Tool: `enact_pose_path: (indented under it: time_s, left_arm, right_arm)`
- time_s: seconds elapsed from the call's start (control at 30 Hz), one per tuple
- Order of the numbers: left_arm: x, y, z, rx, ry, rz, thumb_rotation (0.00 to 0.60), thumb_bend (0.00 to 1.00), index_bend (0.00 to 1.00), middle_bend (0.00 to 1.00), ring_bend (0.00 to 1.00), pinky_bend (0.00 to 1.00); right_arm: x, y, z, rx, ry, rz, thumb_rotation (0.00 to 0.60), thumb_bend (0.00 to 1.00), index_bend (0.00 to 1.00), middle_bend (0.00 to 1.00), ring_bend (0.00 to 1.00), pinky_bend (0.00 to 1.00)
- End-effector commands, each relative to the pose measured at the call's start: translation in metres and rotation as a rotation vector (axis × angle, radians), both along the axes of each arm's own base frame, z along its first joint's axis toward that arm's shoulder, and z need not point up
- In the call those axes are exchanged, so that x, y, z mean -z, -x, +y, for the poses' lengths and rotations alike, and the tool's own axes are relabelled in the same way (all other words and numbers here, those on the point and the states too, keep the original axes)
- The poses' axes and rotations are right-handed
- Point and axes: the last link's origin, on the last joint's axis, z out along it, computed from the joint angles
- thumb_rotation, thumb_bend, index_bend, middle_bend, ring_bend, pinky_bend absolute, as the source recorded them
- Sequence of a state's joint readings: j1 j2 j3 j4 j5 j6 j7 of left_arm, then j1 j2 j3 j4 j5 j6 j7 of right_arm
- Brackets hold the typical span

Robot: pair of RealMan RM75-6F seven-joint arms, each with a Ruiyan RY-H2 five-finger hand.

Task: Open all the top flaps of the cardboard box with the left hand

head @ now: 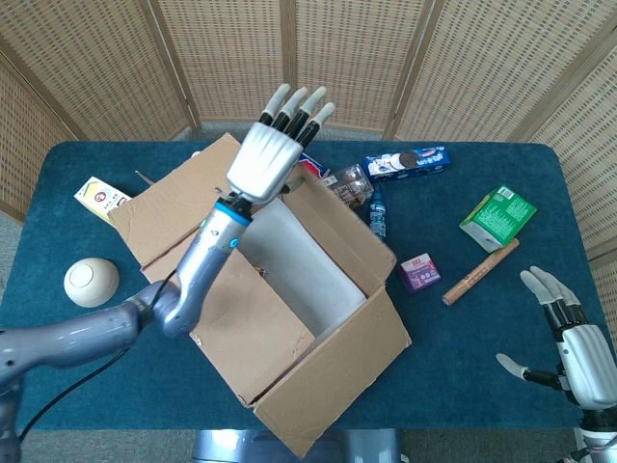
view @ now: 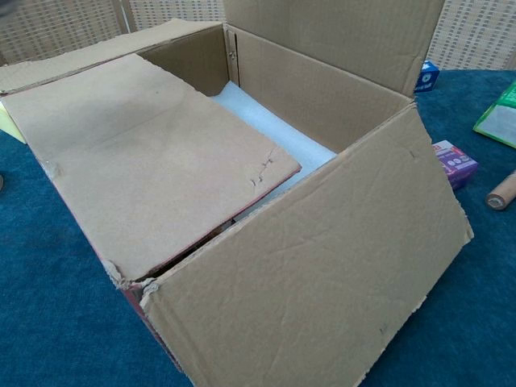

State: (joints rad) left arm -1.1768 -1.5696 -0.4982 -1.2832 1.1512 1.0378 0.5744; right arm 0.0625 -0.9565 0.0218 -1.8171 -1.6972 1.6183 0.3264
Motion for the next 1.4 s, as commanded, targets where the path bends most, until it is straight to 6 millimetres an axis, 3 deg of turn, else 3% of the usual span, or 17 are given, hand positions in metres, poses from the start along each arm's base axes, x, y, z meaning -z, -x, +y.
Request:
enact_pose_path:
  time_s: [0.03,0.2,0.33,0.5,0.7,0.8,0.9,0.97,1.07,1.23,1.4]
  left_arm:
    - [0.022,-0.023,0.008,-0.013,0.002,0.005,0.600,0.01,0.00,0.00,0.00,0.05]
    - [0.044,-0.032,0.013,-0.030,0.015,0.020,0.600,0.01,0.00,0.00,0.00,0.05]
    - [0.046,-0.034,0.014,-0.036,0.019,0.003,0.600,0.01,0.00,0.00,0.00,0.05]
    - [0.037,-0.028,0.009,-0.030,0.043,-0.026,0.600,0.01,0.00,0.00,0.00,0.05]
    - [0.021,-0.006,0.002,-0.049,0.097,-0.006,0.600,0.01,0.00,0.00,0.00,0.03]
    - [0.017,0.007,-0.004,-0.078,0.146,0.021,0.600,0.01,0.09,0.01,0.00,0.06]
    - [0.011,0.017,-0.012,-0.099,0.193,0.040,0.600,0.01,0.31,0.26,0.17,0.22]
    - [0.007,0.022,-0.016,-0.109,0.218,0.037,0.600,0.00,0.47,0.49,0.37,0.41]
    - [0.005,0.032,-0.019,-0.135,0.253,0.027,0.600,0.00,0.64,0.66,0.53,0.58]
    - [0.012,0.051,-0.025,-0.191,0.303,0.054,0.600,0.00,0.78,0.76,0.61,0.64]
    - [0.021,0.055,-0.032,-0.231,0.335,0.069,0.600,0.00,0.83,0.78,0.62,0.68]
  right_arm:
    - [-0.002,0.002,-0.002,0.008,0.005,-0.001,0.600,0.00,0.00,0.00,0.00,0.12]
    - [-0.004,0.005,-0.003,0.020,0.013,-0.005,0.600,0.00,0.00,0.00,0.00,0.12]
    - [-0.005,0.005,-0.002,0.023,0.016,-0.007,0.600,0.00,0.00,0.00,0.00,0.12]
    - [-0.004,0.004,-0.002,0.020,0.016,-0.005,0.600,0.00,0.00,0.00,0.00,0.12]
    - [-0.004,0.003,0.000,0.015,0.016,-0.001,0.600,0.00,0.00,0.00,0.00,0.12]
    - [-0.003,0.002,0.000,0.014,0.016,0.000,0.600,0.00,0.00,0.00,0.00,0.12]
    - [-0.002,0.002,0.000,0.014,0.013,0.004,0.600,0.00,0.00,0.00,0.00,0.12]
    - [-0.002,0.002,-0.001,0.013,0.012,0.008,0.600,0.00,0.00,0.00,0.00,0.12]
    - [-0.001,0.001,-0.001,0.011,0.011,0.010,0.600,0.00,0.00,0.00,0.00,0.12]
    - [0.000,0.000,0.000,0.010,0.013,0.013,0.600,0.00,0.00,0.00,0.00,0.12]
    - [0.000,-0.001,0.001,0.006,0.012,0.014,0.600,0.00,0.00,0.00,0.00,0.12]
